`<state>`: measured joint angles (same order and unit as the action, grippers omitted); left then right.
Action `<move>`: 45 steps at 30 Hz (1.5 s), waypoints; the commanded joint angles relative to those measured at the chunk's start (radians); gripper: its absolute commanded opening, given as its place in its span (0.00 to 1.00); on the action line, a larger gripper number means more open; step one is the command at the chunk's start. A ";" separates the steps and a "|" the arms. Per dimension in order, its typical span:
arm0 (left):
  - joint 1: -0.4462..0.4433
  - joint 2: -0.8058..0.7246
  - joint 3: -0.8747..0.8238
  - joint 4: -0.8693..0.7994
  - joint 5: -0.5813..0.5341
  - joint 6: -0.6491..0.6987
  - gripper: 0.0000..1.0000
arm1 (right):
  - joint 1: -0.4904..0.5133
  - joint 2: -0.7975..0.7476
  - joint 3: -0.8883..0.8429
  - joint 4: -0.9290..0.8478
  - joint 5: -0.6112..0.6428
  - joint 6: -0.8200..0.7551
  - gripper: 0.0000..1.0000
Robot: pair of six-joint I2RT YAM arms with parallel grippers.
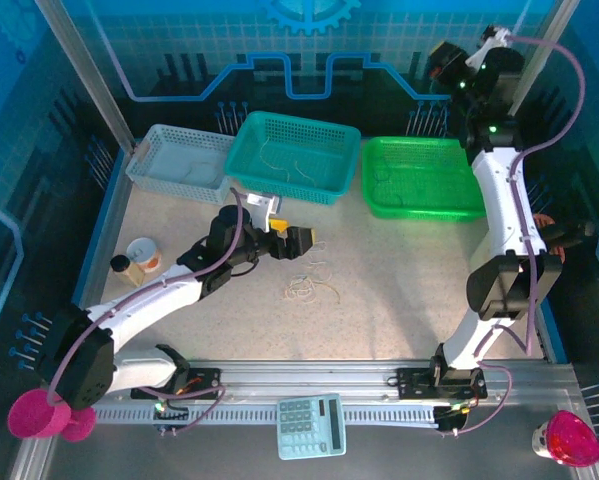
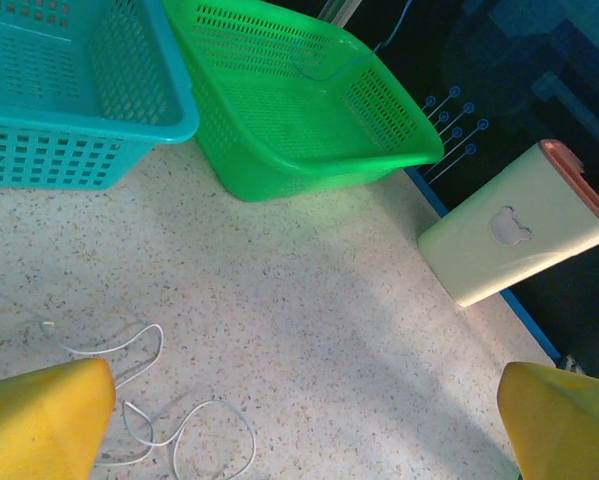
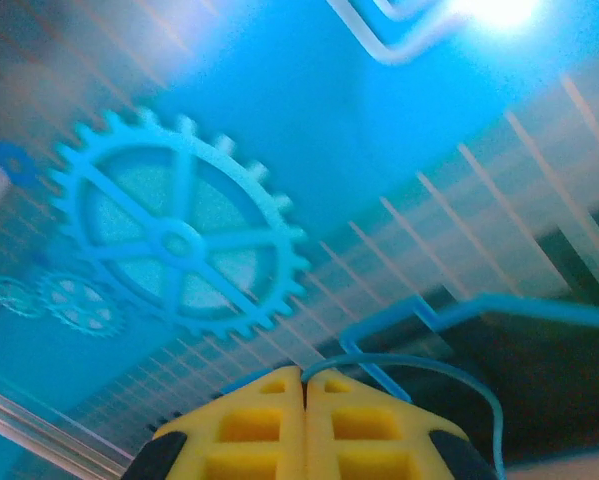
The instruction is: Untangle the cables
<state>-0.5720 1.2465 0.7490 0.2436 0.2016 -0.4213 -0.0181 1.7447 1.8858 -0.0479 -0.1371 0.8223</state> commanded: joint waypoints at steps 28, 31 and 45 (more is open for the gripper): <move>0.013 -0.035 0.004 -0.052 -0.032 -0.023 0.99 | 0.083 0.028 -0.235 -0.209 0.195 -0.016 0.70; 0.019 -0.022 0.013 -0.074 -0.039 -0.033 0.99 | 0.095 0.007 -0.202 -0.226 0.173 -0.046 0.71; 0.058 0.016 0.027 -0.269 -0.167 -0.101 0.99 | 0.325 -0.257 -0.541 -0.142 0.057 -0.203 0.69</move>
<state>-0.5354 1.2339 0.7502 0.0822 0.1123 -0.4927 0.2340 1.5345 1.4319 -0.2039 -0.0460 0.7044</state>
